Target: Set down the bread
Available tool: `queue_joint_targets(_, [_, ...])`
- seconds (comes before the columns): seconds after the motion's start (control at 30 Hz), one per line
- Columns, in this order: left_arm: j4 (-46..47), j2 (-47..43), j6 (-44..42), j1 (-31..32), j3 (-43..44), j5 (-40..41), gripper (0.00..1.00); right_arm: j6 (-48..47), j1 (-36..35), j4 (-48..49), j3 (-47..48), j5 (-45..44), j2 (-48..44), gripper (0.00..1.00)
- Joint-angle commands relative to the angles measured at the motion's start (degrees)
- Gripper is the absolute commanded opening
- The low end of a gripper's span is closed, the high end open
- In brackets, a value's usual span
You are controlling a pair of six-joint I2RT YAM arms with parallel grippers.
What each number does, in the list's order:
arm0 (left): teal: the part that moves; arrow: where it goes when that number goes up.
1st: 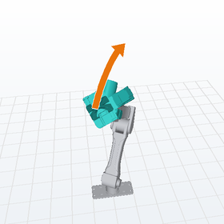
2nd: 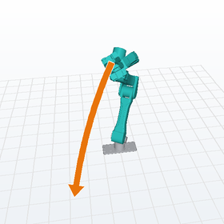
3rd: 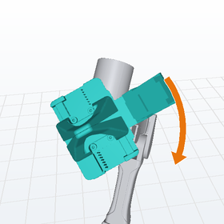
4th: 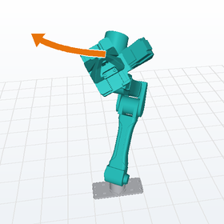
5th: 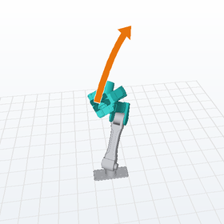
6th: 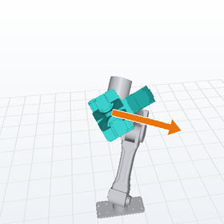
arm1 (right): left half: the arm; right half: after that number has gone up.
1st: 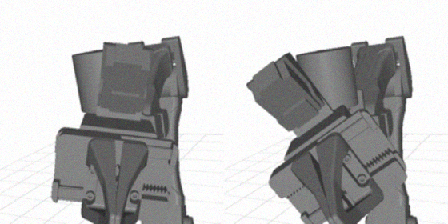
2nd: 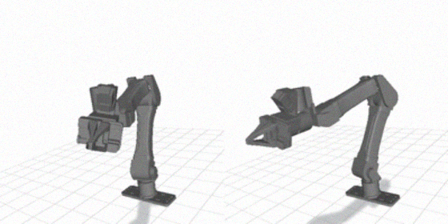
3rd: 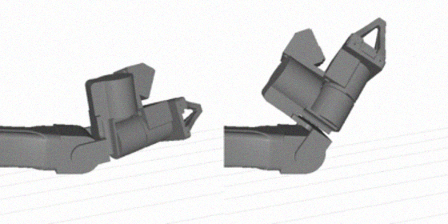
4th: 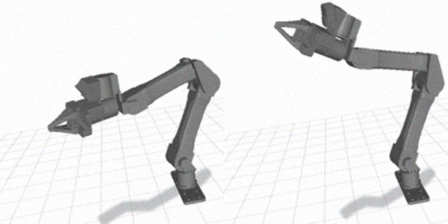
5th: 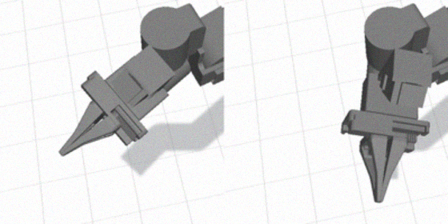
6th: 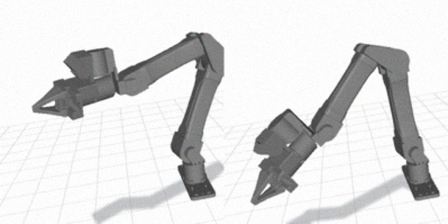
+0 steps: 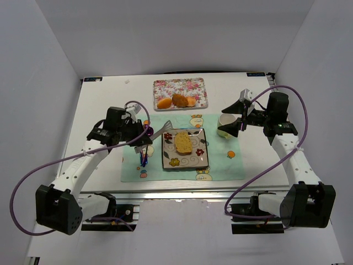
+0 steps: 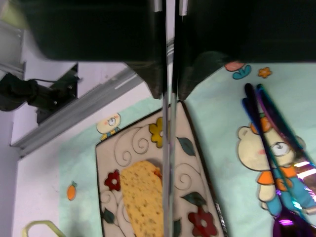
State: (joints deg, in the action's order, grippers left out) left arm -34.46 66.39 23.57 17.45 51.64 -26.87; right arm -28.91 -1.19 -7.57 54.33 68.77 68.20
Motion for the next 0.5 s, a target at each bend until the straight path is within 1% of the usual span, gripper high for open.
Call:
queue_joint_targets(0.0, [-1.05, 0.05, -0.54, -0.14, 6.00, 7.86, 0.11, -0.01, 0.22, -0.51, 2.54, 1.01, -0.27, 0.82])
queue_joint_targets(0.03, [-1.49, -0.03, -0.89, -0.49, 7.15, 10.24, 0.08, -0.01, 0.22, -0.43, 2.80, 1.01, -0.18, 0.82])
queue_joint_targets(0.1, [-3.68, -0.56, -5.01, -1.10, 10.23, 16.56, 0.01, 0.08, 0.22, -0.42, 2.98, 0.93, 0.00, 0.82])
queue_joint_targets(0.13, [-4.73, -0.73, -7.20, -1.37, 10.93, 25.73, 0.00, 0.16, 0.22, -0.34, 3.15, 1.01, 0.17, 0.82])
queue_joint_targets(0.17, [-5.44, -1.43, -10.97, -1.54, 10.94, 32.52, 0.00, 0.34, 0.22, -0.25, 3.16, 1.10, 0.35, 0.82])
queue_joint_targets(0.2, [-4.92, -1.87, -12.74, -1.89, 8.85, 38.42, 0.00, 0.60, 0.22, 0.27, 3.16, 1.27, 0.35, 0.82])
queue_joint_targets(0.23, [-3.26, -2.40, -14.85, -3.64, 6.66, 45.61, 0.00, 1.30, 0.14, 0.63, 3.16, 1.45, 0.52, 0.82])
queue_joint_targets(0.27, [2.32, -3.02, -20.96, -4.52, 3.59, 47.60, 0.00, 1.57, 0.22, 0.80, 3.07, 1.89, 0.70, 0.82])
queue_joint_targets(0.3, [6.03, -4.76, -23.98, -5.40, -0.01, 49.53, 0.00, 1.57, 0.22, 0.89, 3.15, 2.15, 0.79, 0.82])
queue_joint_targets(0.33, [14.25, -5.39, -28.62, -8.20, -7.79, 51.11, 0.00, 1.57, 0.22, 0.89, 3.16, 2.68, 1.05, 0.83])
queue_joint_targets(0.4, [20.02, -4.26, -31.99, -13.56, -13.12, 44.75, 0.00, 1.05, 0.22, 0.55, 3.68, 3.29, 1.23, 0.83])
queue_joint_targets(0.43, [22.31, -2.95, -32.53, -18.02, -16.01, 42.28, 0.00, 0.26, 0.22, -0.24, 3.94, 3.38, 1.23, 0.83])
queue_joint_targets(0.47, [26.42, -1.63, -34.54, -20.85, -17.26, 37.12, 0.00, -1.66, -0.04, -2.25, 4.21, 3.56, 1.49, 0.83])
